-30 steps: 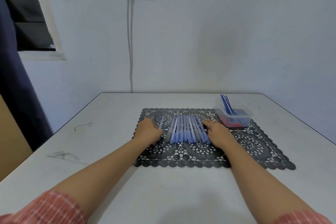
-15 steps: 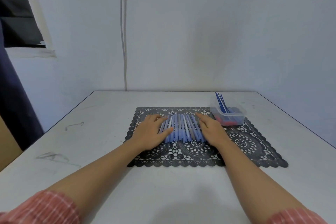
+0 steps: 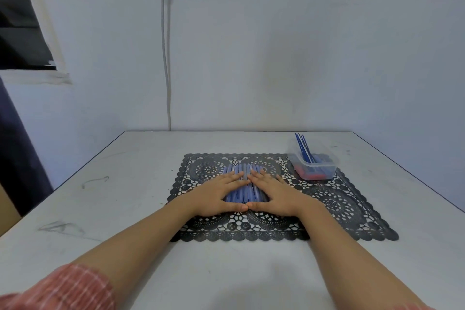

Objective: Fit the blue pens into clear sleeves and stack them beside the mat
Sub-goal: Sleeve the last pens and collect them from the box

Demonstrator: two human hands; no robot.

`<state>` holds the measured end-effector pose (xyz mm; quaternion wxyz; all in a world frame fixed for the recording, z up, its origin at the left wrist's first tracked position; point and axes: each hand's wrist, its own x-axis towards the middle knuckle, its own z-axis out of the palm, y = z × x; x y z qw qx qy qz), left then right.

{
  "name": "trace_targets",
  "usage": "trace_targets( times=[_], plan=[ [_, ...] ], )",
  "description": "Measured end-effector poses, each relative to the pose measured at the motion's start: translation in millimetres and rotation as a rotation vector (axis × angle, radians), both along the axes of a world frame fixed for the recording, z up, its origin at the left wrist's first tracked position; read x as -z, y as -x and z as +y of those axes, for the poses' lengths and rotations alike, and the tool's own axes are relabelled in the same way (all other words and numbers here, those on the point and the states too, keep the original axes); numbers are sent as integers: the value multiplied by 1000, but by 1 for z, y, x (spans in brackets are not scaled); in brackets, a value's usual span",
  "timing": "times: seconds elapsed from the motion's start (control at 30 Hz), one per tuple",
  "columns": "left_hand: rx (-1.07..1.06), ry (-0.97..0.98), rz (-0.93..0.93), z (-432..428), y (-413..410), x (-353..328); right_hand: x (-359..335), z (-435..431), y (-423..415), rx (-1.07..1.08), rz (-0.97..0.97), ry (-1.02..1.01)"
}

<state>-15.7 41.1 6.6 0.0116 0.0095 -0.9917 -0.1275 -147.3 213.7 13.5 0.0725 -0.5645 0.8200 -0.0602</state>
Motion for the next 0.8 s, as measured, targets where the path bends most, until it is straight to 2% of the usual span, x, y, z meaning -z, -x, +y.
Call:
trace_targets(
  times=[0.17,0.6,0.67,0.73,0.8],
  plan=[
    [-52,-120,35,-2,4,1,4,-4,0,27,23,40],
    [-78,-152,87,-3,4,4,4,-7,1,55,-36,119],
    [-100,-140,183,0,0,4,3,-6,0,50,-130,239],
    [-169,-153,362,2,-5,3,-1,-2,2,69,-193,440],
    [-304,-201,531,-2,-9,1,-8,2,6,156,-111,673]
  ],
)
